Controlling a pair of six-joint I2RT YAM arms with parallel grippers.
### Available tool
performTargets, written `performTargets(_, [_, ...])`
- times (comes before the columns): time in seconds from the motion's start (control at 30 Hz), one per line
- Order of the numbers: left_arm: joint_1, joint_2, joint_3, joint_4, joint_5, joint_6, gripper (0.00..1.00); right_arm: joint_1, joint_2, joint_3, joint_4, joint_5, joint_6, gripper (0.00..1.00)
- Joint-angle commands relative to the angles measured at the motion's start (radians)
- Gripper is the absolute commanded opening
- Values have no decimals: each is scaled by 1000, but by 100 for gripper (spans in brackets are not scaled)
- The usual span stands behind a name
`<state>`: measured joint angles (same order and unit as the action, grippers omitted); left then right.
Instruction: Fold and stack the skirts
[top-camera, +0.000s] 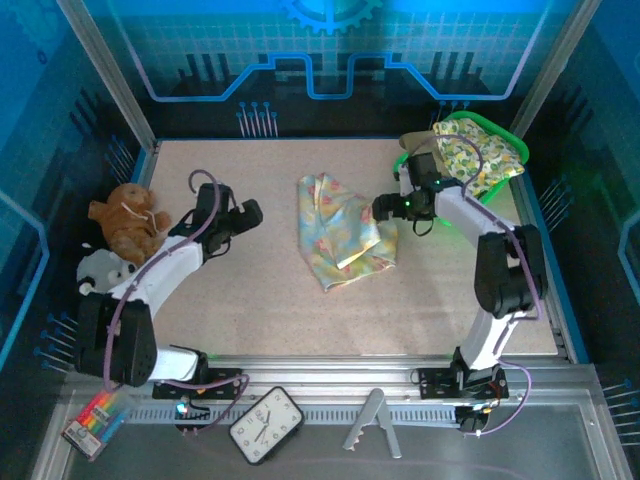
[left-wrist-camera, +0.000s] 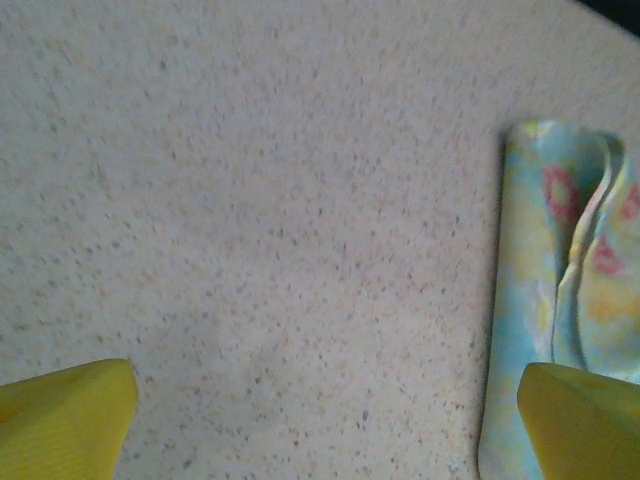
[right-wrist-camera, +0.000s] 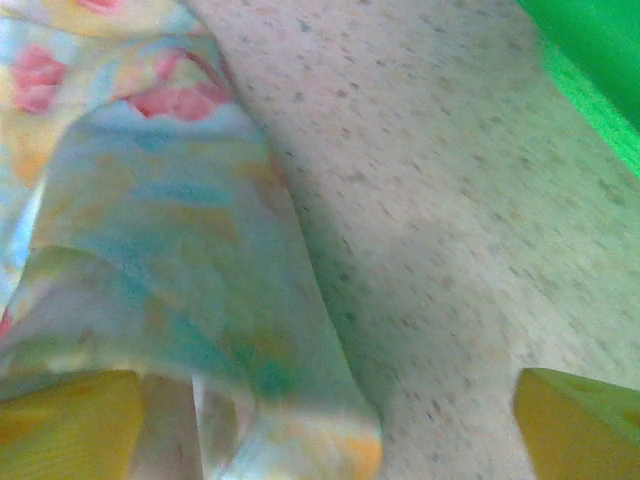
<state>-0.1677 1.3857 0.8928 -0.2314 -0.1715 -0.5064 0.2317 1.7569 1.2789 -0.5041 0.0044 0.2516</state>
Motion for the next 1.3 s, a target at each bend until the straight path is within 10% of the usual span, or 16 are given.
performTargets(0.0, [-48,67,79,-65,30,-54,99,40,-108,-94,-23,232,78,100])
performTargets(0.27, [-151,416,349,-92,121,-34,98,56,-241,-323,229,-234,140,99])
performTargets(0.47, [-159,664,600,-153,160,-19,87,83,-147,-328,245,-91,300,92])
performTargets(0.7, [-161,838,749,-210,246,-45,39,103,-28,-293,326,-134,345,69])
performTargets(0.87, [-161,745,595,-137,221,-82,0,123,-24,-248,325,-149,311,26])
performTargets(1.0, [-161,557,374,-70,156,-121,0,123,-102,-215,335,-221,300,4])
performTargets(1.27, [-218,128,39,-169,4,-272,0,118,-140,-85,405,-189,438,0])
